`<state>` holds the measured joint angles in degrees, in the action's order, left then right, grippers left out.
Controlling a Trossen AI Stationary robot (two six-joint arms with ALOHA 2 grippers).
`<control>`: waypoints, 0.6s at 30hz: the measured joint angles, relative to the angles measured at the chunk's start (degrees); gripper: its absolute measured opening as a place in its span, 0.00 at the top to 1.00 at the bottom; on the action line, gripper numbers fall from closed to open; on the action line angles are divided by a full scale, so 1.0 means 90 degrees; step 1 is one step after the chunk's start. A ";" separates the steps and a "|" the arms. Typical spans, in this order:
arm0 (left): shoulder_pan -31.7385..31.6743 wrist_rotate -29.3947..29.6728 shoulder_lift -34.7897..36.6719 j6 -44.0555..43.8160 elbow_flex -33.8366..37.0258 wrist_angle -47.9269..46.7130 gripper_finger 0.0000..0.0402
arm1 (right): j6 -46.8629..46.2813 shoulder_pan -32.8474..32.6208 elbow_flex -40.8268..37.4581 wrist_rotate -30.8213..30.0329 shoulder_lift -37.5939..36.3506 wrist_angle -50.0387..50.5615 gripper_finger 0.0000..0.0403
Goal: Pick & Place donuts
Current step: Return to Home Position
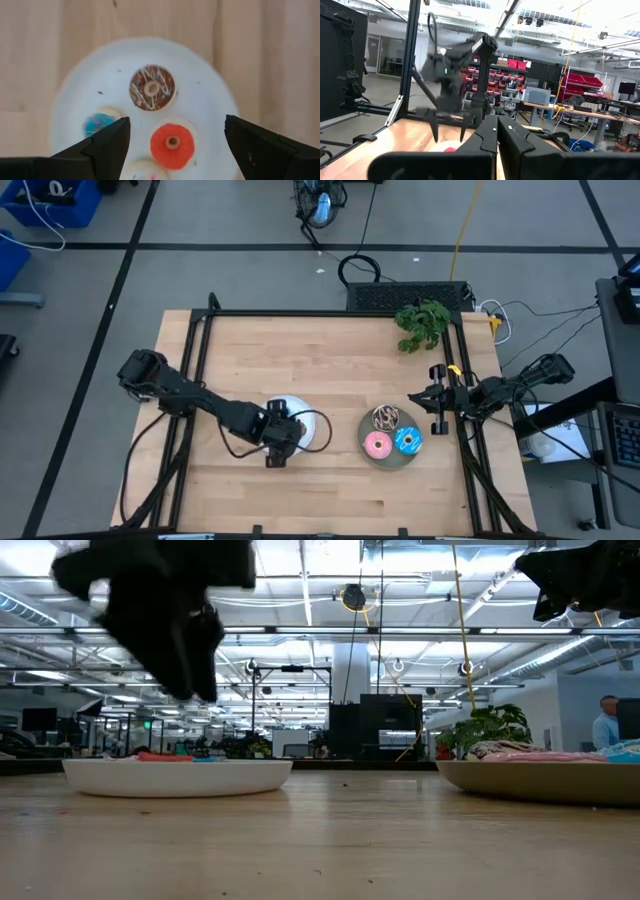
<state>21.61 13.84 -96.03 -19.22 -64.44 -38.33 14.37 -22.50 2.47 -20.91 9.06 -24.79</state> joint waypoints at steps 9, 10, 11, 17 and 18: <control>0.0031 0.0005 0.0002 -0.0480 -0.2550 -0.3550 0.27 | -0.0008 0.0001 -0.0001 0.0000 0.0002 0.0024 1.00; 0.0029 0.0102 0.0005 -0.0579 -0.2755 -0.4072 0.31 | -0.0008 0.0000 -0.0001 0.0000 0.0002 0.0025 1.00; 0.0022 0.0179 0.0016 -0.0616 -0.2914 -0.4506 0.37 | -0.0010 0.0000 -0.0001 0.0000 0.0001 0.0035 1.00; 0.0084 0.0906 0.1084 0.0009 -0.2860 -0.4869 0.87 | 0.0027 -0.0001 -0.0002 -0.0019 0.0001 0.0074 1.00; 0.0096 0.1085 0.1450 0.0071 -0.2748 -0.4681 0.93 | 0.0034 0.0001 0.0001 -0.0019 0.0000 0.0072 1.00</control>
<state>22.47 23.61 -82.98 -18.58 -89.17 -80.46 14.68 -22.49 2.48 -21.08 9.06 -24.14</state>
